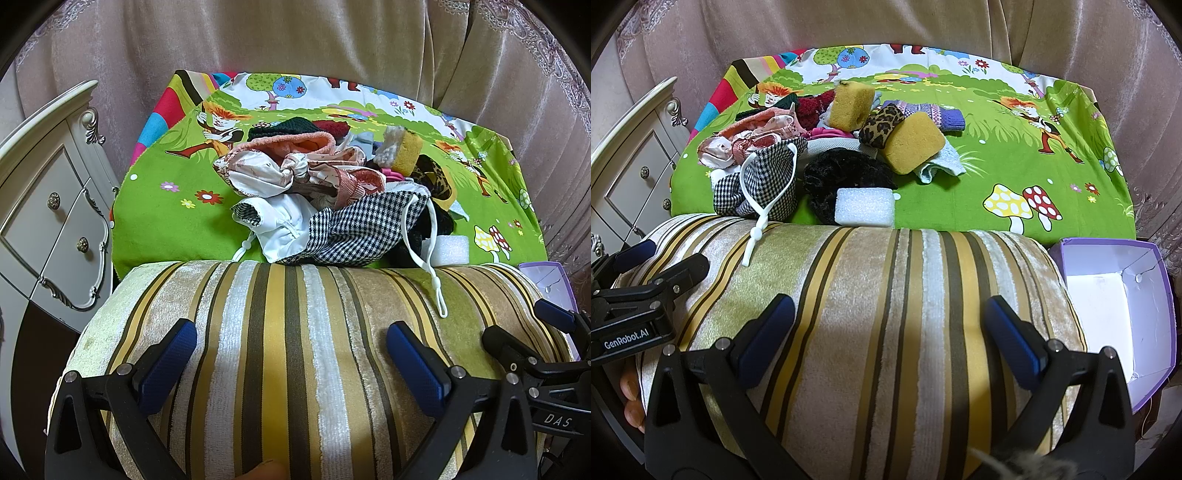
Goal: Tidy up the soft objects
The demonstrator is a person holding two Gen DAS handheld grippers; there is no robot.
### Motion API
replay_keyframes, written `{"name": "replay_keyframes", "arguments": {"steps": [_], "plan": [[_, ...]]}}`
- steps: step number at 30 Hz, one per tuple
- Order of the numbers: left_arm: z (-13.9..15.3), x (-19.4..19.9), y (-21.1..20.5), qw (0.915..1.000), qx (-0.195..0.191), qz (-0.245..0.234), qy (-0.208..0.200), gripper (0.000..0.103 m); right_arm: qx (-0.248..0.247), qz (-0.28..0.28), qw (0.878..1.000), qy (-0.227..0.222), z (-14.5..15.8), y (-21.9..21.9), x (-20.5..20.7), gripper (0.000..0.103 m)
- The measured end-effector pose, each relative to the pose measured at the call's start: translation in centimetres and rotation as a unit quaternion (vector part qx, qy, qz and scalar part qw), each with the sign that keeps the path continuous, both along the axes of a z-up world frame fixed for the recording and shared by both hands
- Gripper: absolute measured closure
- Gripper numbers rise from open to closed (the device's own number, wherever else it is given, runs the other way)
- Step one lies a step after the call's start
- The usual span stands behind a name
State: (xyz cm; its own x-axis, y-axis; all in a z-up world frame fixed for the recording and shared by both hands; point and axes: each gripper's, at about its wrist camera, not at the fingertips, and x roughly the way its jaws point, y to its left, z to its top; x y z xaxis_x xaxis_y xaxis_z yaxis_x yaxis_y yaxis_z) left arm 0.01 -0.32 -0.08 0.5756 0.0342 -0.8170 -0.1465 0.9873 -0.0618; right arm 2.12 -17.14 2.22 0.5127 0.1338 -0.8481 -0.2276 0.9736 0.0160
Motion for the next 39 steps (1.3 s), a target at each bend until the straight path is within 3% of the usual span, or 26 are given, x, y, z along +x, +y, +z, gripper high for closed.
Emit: {"name": "replay_keyframes", "arguments": {"steps": [29, 33, 39], "plan": [[0.0, 0.0, 0.0, 1.0, -0.001, 0.003, 0.003, 0.0, -0.002, 0.0, 1.0, -0.011, 0.0, 0.0, -0.4, 0.0], [0.3, 0.3, 1.5, 0.9994, -0.034, 0.005, -0.006, 0.0, -0.002, 0.01, 1.0, -0.002, 0.2, 0.1, 0.0, 0.0], [1.1, 1.9, 2.3, 0.9986, -0.053, -0.009, -0.007, 0.0, 0.019, 0.044, 0.999, 0.024, 0.3, -0.1, 1.9, 0.0]]}}
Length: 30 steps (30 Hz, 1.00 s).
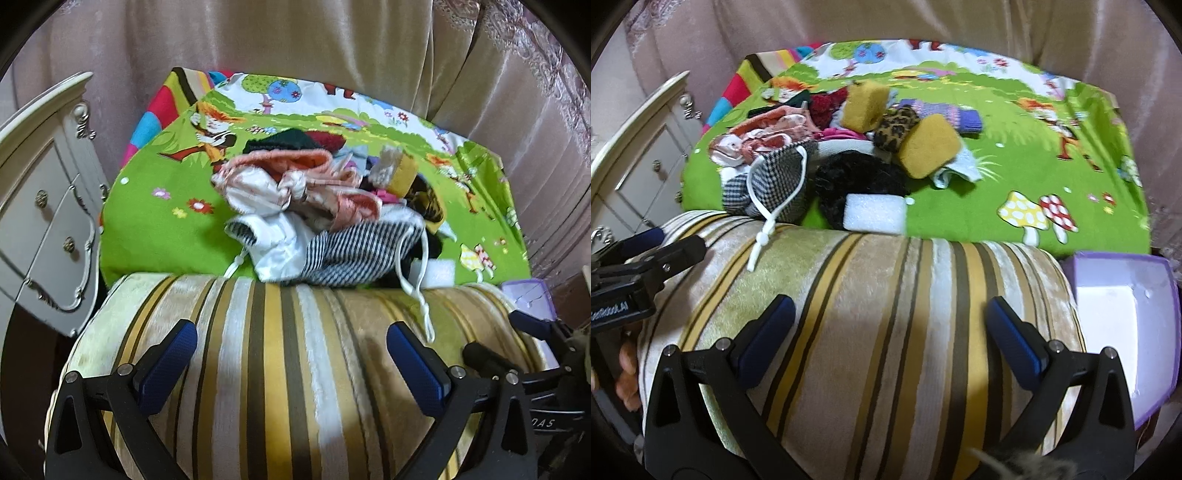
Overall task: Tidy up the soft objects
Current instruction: 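Grasp the floral satin scarf with the left tool while the right tool grasps the yellow sponge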
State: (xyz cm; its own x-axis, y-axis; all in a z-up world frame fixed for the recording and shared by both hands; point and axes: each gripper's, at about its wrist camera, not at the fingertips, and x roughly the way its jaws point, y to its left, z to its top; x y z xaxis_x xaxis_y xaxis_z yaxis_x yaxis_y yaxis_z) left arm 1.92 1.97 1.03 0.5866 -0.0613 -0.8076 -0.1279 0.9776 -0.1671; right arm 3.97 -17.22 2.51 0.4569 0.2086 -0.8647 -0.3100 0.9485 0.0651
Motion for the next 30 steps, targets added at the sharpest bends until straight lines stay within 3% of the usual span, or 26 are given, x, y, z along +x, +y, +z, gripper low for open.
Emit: {"name": "replay_keyframes", "arguments": {"steps": [9, 15, 18, 22, 27, 30], "plan": [[1.4, 4.7, 3.7, 0.9972, -0.072, 0.02, -0.009, 0.002, 0.027, 0.044, 0.999, 0.015, 1.2, 1.0, 3.2, 0.0], [1.3, 8.7, 4.5, 0.9936, -0.112, 0.016, 0.002, 0.019, 0.038, 0.049, 0.998, -0.02, 3.4, 1.6, 6.8, 0.0], [1.7, 9.9, 3.8, 0.9989, -0.046, -0.003, -0.001, 0.02, 0.061, 0.054, 0.997, -0.015, 3.7, 2.2, 9.3, 0.0], [1.8, 10.2, 2.4, 0.998, 0.024, -0.059, -0.003, 0.021, 0.062, 0.051, 0.997, -0.016, 3.4, 3.6, 11.8, 0.0], [1.0, 11.3, 1.7, 0.993, 0.059, -0.102, 0.009, 0.04, 0.053, 0.053, 0.996, -0.038, 3.5, 5.2, 14.0, 0.001], [0.4, 11.6, 1.0, 0.9895, 0.074, -0.124, 0.011, 0.043, 0.042, 0.058, 0.996, -0.051, 3.4, 6.1, 15.2, 0.007]]}}
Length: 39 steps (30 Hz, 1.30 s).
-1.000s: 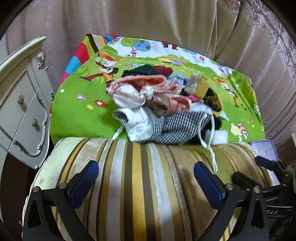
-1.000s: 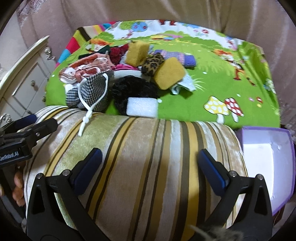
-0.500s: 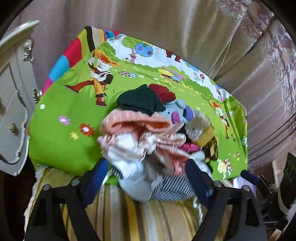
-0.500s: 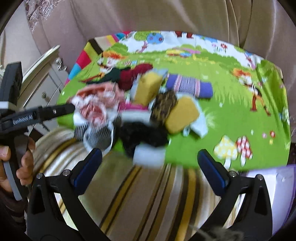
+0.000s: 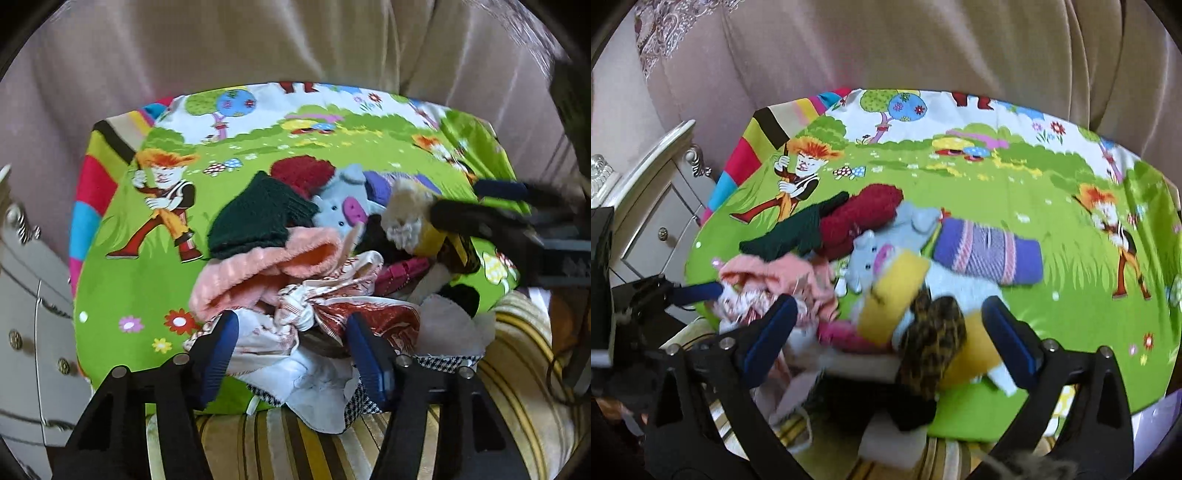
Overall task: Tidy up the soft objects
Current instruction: 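Grasp the floral satin scarf with the left tool while the right tool grasps the yellow sponge, then carry scarf and sponge over the white box and open both tools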
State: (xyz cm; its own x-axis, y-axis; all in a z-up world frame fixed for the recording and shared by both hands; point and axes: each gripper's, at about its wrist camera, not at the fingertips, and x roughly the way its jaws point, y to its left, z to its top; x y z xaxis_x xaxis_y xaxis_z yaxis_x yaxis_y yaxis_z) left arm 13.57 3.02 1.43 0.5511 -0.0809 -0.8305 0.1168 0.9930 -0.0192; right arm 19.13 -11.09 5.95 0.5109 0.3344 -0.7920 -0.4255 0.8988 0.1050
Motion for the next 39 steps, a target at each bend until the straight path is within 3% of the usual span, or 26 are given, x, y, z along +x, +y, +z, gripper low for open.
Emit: {"name": "replay_keyframes", "arguments": {"steps": [2, 4, 5, 7, 8, 13, 22, 29, 33, 39], "plan": [[-0.3, 0.1, -0.2, 1.0, 0.0, -0.008, 0.002, 0.054, -0.015, 0.005, 1.0, -0.003, -0.5, 0.8, 0.6, 0.015], [-0.8, 0.3, 0.0, 0.9998, -0.011, -0.011, 0.014, 0.074, -0.03, 0.017, 0.999, -0.004, -1.1, 1.5, 0.9, 0.031], [-0.9, 0.2, 0.1, 0.9997, -0.014, -0.011, 0.017, 0.076, -0.033, 0.019, 0.999, -0.003, -1.3, 1.7, 0.9, 0.037], [-1.0, 0.1, 0.5, 0.9995, -0.023, -0.007, 0.018, 0.082, -0.03, 0.024, 0.999, 0.007, -1.8, 1.7, 1.0, 0.064], [-1.0, 0.0, 0.6, 0.9994, -0.028, -0.005, 0.018, 0.084, -0.024, 0.026, 0.999, 0.012, -2.0, 1.6, 1.0, 0.068], [0.0, -1.0, 1.5, 0.998, -0.062, 0.011, 0.003, 0.086, 0.006, 0.029, 1.0, 0.001, -1.3, 0.8, 0.4, 0.073], [3.4, -2.7, 2.5, 0.9924, -0.102, 0.049, -0.05, 0.086, 0.063, 0.018, 0.997, -0.044, 3.0, -1.6, -0.9, 0.073], [5.6, -3.8, 1.7, 0.9851, -0.137, 0.052, -0.091, 0.086, 0.088, 0.0, 0.995, -0.054, 4.6, -4.9, -2.8, 0.073], [7.4, -4.3, 0.7, 0.98, -0.157, 0.043, -0.114, 0.086, 0.091, -0.014, 0.994, -0.056, 4.8, -7.3, -3.9, 0.073], [8.7, -4.4, -3.2, 0.9761, -0.184, -0.004, -0.116, 0.086, 0.089, -0.056, 0.993, -0.052, 4.3, -12.2, -5.5, 0.073]]}}
